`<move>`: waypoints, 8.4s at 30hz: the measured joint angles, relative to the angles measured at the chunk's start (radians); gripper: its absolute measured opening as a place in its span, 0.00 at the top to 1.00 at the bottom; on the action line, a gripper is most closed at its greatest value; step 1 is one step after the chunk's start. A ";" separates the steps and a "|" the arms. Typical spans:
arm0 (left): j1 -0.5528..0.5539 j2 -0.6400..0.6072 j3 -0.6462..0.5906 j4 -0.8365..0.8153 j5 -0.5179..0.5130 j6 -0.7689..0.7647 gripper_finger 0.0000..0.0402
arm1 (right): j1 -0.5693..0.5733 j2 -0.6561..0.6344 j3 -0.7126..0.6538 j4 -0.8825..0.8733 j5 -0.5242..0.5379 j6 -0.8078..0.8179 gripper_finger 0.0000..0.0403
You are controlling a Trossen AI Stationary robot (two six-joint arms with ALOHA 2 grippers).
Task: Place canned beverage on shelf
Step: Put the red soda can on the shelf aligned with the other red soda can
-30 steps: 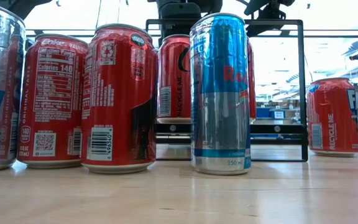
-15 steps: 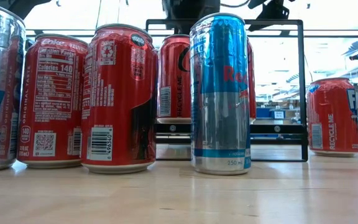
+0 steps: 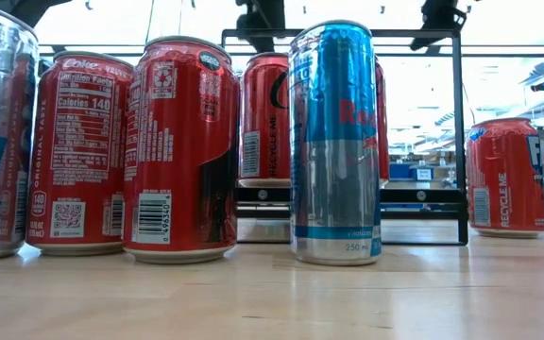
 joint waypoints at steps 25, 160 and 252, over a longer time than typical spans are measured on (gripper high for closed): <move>-0.153 -0.356 -0.434 0.445 -0.268 0.003 0.12 | 0.036 0.041 -0.234 -0.082 -0.086 0.295 0.07; -0.058 -0.693 -0.788 0.545 -0.259 -0.355 0.12 | -0.212 0.179 -0.673 1.420 0.037 -0.082 0.20; -0.067 -0.693 -0.788 0.510 -0.244 -0.356 0.12 | -0.208 0.297 -0.021 0.234 -0.261 -0.447 0.06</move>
